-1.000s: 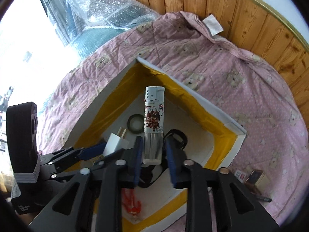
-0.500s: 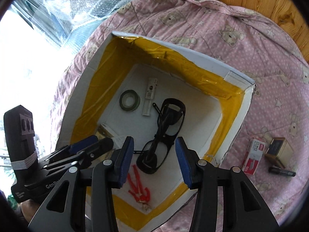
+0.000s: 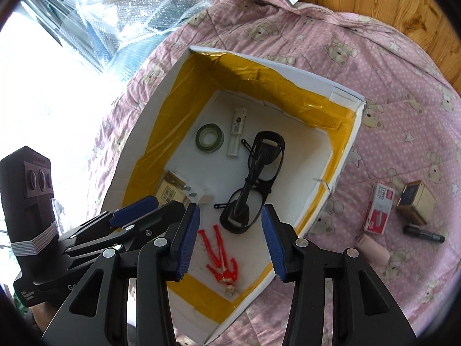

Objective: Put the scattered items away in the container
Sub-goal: 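Withdraw both grippers from the box toward the pink stapler and black marker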

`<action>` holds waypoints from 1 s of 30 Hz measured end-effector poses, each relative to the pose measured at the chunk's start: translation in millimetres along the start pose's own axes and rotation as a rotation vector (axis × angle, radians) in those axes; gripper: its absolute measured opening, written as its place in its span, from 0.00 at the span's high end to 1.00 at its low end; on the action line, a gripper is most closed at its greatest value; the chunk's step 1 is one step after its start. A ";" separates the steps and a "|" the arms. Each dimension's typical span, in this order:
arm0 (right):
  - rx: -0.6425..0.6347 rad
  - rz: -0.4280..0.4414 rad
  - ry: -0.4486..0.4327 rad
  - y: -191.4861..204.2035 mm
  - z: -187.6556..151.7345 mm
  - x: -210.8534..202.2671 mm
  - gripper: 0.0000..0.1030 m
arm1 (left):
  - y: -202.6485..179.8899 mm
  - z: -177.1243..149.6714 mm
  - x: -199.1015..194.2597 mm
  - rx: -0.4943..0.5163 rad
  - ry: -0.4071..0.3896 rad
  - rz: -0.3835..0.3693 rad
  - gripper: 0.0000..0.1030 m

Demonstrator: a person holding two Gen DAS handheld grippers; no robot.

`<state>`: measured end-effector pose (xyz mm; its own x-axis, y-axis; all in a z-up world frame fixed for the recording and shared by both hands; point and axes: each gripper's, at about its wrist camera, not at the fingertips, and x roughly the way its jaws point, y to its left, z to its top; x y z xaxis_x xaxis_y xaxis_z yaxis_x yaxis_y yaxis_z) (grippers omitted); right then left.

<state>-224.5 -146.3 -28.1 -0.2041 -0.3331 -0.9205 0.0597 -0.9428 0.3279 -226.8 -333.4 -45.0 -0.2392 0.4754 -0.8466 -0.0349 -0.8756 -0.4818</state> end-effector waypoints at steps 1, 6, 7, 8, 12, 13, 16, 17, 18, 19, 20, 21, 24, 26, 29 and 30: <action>-0.001 0.002 -0.007 1.1 -3.8 -4.2 0.53 | -1.7 -2.9 -2.6 0.002 -0.001 0.002 0.42; 0.021 0.022 -0.048 1.5 -27.5 -25.7 0.53 | -15.8 -22.1 -18.8 0.027 -0.007 0.027 0.42; 0.027 0.027 -0.053 0.9 -32.8 -28.9 0.53 | -18.1 -26.1 -21.6 0.032 -0.007 0.033 0.42; 0.032 0.032 -0.057 0.4 -37.6 -32.0 0.53 | -20.4 -30.1 -24.3 0.038 -0.008 0.039 0.42; 0.037 0.045 -0.074 0.9 -53.7 -44.4 0.53 | -28.5 -46.6 -36.1 0.056 -0.014 0.052 0.42; 0.035 0.047 -0.081 1.6 -57.8 -48.0 0.53 | -30.6 -50.9 -39.7 0.059 -0.017 0.055 0.42; 0.030 0.056 -0.094 4.0 -66.7 -57.0 0.53 | -35.4 -59.5 -49.7 0.072 -0.029 0.063 0.42; 0.026 0.058 -0.100 5.2 -69.4 -60.1 0.53 | -36.8 -61.3 -52.8 0.075 -0.034 0.066 0.42; 0.023 0.061 -0.106 6.4 -71.7 -63.0 0.53 | -38.3 -63.2 -55.8 0.078 -0.039 0.069 0.42; 0.020 0.064 -0.111 7.6 -73.5 -65.5 0.53 | -39.7 -65.1 -59.1 0.081 -0.045 0.073 0.42; 0.018 0.066 -0.116 8.7 -75.2 -67.9 0.53 | -41.1 -67.0 -63.2 0.084 -0.051 0.076 0.42; 0.015 0.069 -0.121 9.8 -76.6 -70.2 0.53 | -42.2 -68.4 -66.2 0.086 -0.056 0.079 0.42; 0.011 0.076 -0.135 12.5 -81.8 -76.0 0.53 | -45.2 -72.7 -74.6 0.094 -0.067 0.089 0.42; 0.010 0.081 -0.142 13.3 -86.1 -78.8 0.53 | -47.0 -76.3 -79.9 0.105 -0.072 0.096 0.42; 0.017 0.093 -0.147 12.2 -94.0 -81.2 0.53 | -49.7 -82.2 -82.7 0.119 -0.070 0.109 0.42; 0.021 0.095 -0.149 11.2 -96.8 -81.7 0.53 | -50.6 -84.3 -83.0 0.123 -0.068 0.113 0.42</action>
<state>-112.5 -130.8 30.3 -0.3408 -0.4139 -0.8441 0.0656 -0.9061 0.4179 -123.3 -321.4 30.6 -0.3134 0.3706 -0.8743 -0.1220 -0.9288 -0.3499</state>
